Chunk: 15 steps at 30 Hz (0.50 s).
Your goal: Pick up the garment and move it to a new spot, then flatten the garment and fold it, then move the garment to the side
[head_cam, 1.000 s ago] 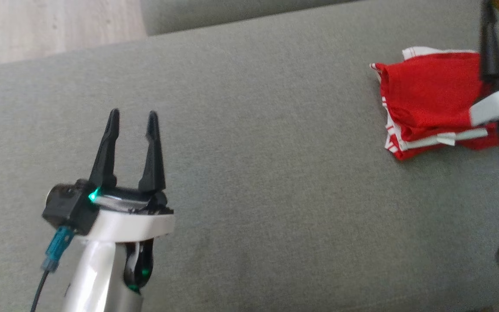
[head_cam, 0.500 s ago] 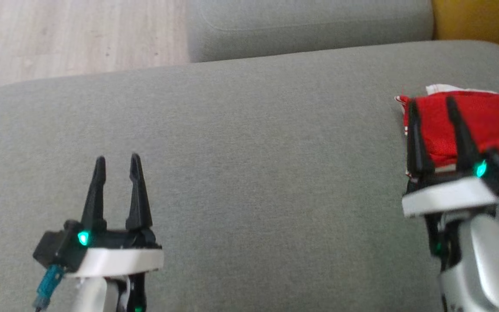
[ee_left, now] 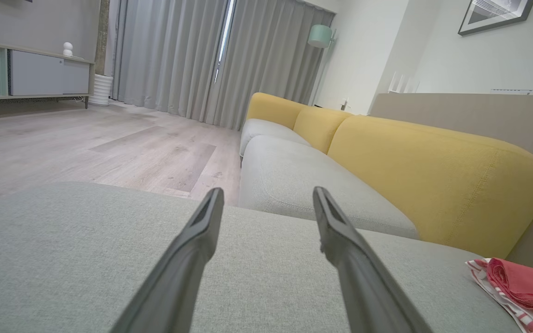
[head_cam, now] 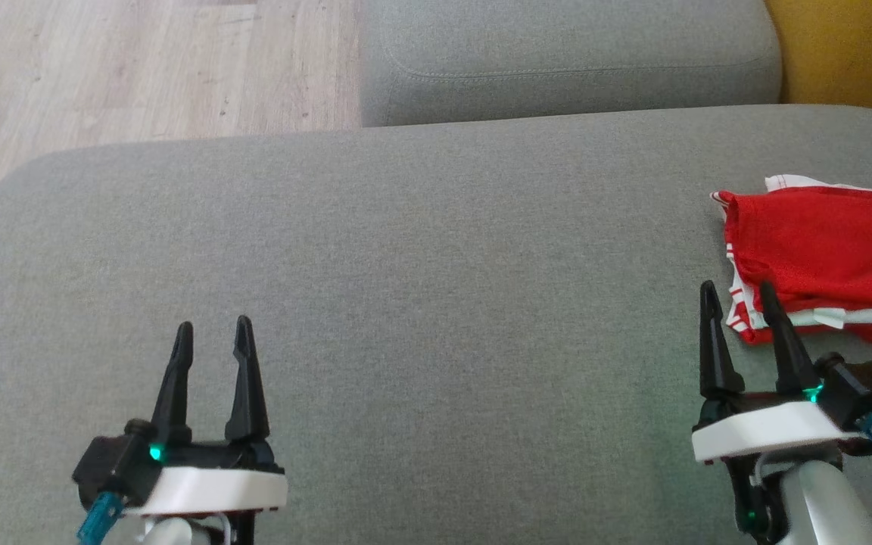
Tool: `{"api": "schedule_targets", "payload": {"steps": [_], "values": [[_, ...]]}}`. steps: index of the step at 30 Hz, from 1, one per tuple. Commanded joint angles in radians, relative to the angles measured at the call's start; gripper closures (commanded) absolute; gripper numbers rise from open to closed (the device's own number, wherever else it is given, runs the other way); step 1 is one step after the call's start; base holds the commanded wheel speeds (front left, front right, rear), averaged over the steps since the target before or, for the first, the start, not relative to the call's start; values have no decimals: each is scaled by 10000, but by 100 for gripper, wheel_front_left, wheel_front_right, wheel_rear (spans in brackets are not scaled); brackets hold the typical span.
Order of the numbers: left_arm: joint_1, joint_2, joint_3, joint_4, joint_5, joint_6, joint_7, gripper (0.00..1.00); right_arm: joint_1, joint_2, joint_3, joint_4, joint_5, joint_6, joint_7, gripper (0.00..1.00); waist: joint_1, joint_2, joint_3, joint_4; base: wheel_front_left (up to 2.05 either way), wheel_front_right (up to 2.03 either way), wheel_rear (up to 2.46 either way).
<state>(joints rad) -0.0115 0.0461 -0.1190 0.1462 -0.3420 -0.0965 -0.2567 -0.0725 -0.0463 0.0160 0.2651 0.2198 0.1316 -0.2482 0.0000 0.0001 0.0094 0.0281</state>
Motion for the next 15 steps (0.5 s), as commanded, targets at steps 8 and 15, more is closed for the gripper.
{"api": "schedule_targets", "payload": {"steps": [8, 15], "values": [[-219, 41, 506, -463, -121, -19, -51, 0, -315, -40, 282, -553, 95, -9, -133, 0, 0, -1, -19, -33, 0, 0, 0], [-139, 41, 575, -502, -307, -56, -51, 0, -295, -40, 331, -641, 153, -9, -134, 0, 0, -1, -36, -105, 0, 0, 0]]}}
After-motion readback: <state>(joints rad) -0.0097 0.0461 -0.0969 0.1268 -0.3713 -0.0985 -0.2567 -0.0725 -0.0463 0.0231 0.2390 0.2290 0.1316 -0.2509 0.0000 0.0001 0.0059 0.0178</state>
